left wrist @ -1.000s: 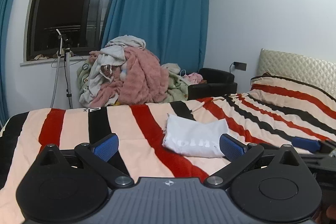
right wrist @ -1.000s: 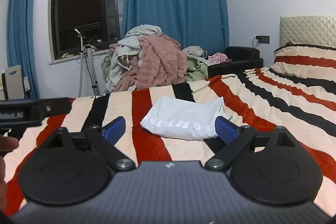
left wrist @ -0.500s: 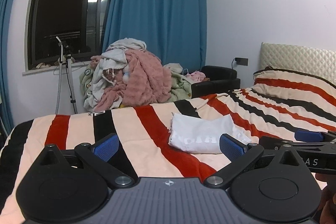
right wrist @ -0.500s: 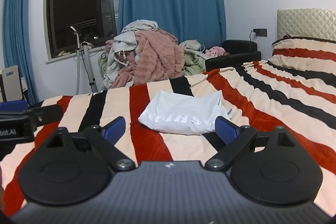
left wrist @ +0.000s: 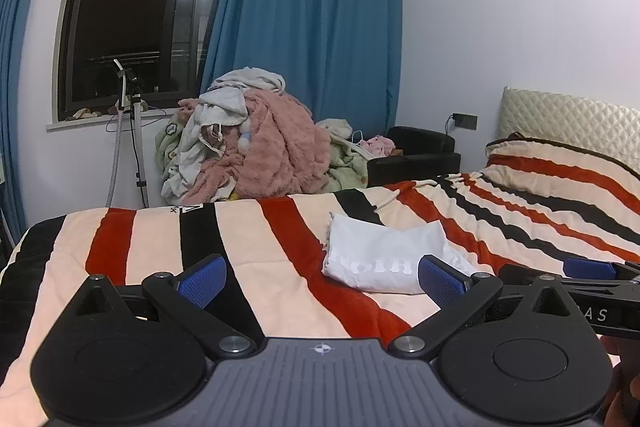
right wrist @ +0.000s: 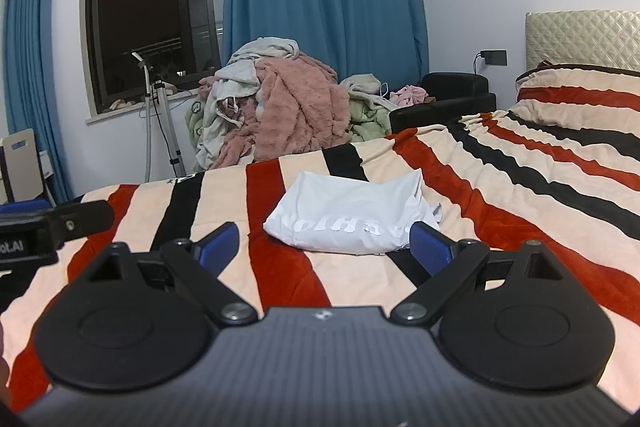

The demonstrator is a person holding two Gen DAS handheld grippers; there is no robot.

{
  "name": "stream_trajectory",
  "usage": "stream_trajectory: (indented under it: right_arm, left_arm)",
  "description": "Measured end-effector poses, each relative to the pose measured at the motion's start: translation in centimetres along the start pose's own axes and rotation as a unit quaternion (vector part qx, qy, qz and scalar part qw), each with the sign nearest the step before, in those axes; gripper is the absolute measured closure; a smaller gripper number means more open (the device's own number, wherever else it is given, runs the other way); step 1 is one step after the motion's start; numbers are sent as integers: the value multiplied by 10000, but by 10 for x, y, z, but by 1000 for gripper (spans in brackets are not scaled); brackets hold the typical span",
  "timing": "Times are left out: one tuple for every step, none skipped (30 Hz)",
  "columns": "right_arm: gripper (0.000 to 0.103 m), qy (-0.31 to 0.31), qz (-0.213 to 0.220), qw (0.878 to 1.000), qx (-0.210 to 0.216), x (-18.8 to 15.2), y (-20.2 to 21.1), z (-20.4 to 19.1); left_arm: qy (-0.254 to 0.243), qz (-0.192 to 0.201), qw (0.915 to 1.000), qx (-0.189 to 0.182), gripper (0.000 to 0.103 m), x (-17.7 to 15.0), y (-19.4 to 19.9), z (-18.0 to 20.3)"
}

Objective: Fold clothes

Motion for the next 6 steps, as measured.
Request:
stream_trajectory:
  right_arm:
    - [10,2,0,10000,-1,0,0,0]
    - [10,4,0,10000,-3,0,0,0]
    - [10,6,0,10000,-4,0,0,0]
    - [10,7,-3,10000,-4,0,0,0]
    - [10,7,-7,10000,-4,0,0,0]
    - [10,8,-10,10000,-3,1,-1,1]
  left_arm:
    - [13,2,10000,-5,0,0,0,0]
    - [21,3,10000,-9,0,0,0,-1]
    - [30,4,10000,-13,0,0,0,-1]
    - [39,8,10000,-1,0,0,0,-2]
    - [50,10,10000,26,0,1,0,-2]
    - [61,8,10000,41,0,1,-1,-3]
Point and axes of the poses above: each gripper's, at about its wrist camera, not at the fingertips, and y roughly against the way its jaws point, z to its right, x to its top, the point moved 2 cm from there along -y, roughly the way its jaws point, and after that the axes turned 4 degrees about -y, right-handed, at the moved point
